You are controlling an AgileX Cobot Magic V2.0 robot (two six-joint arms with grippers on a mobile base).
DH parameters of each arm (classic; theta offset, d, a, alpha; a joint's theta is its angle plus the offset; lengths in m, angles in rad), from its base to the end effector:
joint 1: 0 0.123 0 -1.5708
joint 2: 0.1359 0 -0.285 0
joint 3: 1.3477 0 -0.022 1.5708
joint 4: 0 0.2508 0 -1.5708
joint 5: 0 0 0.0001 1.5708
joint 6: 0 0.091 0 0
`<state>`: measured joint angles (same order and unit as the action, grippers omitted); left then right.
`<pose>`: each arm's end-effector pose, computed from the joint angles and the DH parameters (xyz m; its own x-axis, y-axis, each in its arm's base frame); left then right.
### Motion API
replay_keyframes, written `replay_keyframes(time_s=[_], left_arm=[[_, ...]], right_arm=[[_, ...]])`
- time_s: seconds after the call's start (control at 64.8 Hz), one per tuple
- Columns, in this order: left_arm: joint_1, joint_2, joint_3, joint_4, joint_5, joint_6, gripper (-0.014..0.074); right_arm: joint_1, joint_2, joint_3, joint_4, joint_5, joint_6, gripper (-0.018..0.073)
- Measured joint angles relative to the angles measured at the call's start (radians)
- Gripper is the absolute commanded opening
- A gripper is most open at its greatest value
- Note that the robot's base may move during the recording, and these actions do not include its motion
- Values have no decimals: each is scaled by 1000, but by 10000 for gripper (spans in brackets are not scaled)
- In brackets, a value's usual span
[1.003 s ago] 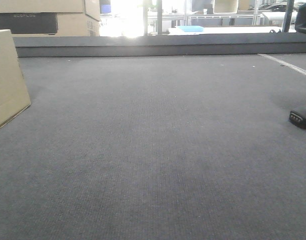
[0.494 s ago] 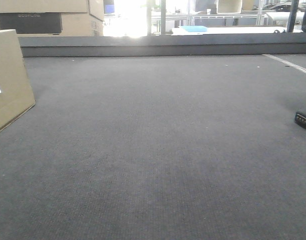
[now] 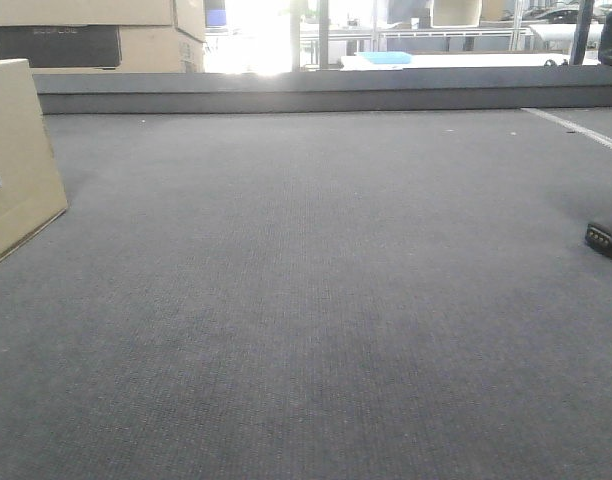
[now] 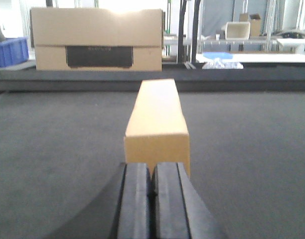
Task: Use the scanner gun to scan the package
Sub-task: 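Move the left gripper down onto the cardboard box and grasp it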
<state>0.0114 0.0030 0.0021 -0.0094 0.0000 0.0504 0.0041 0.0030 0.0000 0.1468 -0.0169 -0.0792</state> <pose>0.0566 0.0006 0.2123 0.0815 0.0419 -0.9958 -0.0147 0.9991 0.0408 0.0564 0.0000 0.2145 0.1004 0.0679 -0.9926 -0.0084 0.9977 0.0674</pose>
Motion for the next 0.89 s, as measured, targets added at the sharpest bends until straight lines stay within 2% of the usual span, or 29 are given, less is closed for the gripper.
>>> replay_keyframes(time_s=[0.123,0.278,0.401,0.586,0.771,0.895], left_arm=[[0,0,-9,9,-52,0,-111],[0,6,-177,9,180,0,-111],[0,96,-372,9,378,0,-111],[0,317,-593,9,549,0,-111],[0,590,-789,9,784,0,-111],[0,720,-874,-8,813,0,-111]], right_arm=[[0,0,0,0,0,0,-162],[0,0,0,0,0,0,-162],[0,0,0,0,0,0,-162],[0,0,0,0,0,0,-162],[0,0,0,0,0,0,-162],[0,0,0,0,0,0,-162]])
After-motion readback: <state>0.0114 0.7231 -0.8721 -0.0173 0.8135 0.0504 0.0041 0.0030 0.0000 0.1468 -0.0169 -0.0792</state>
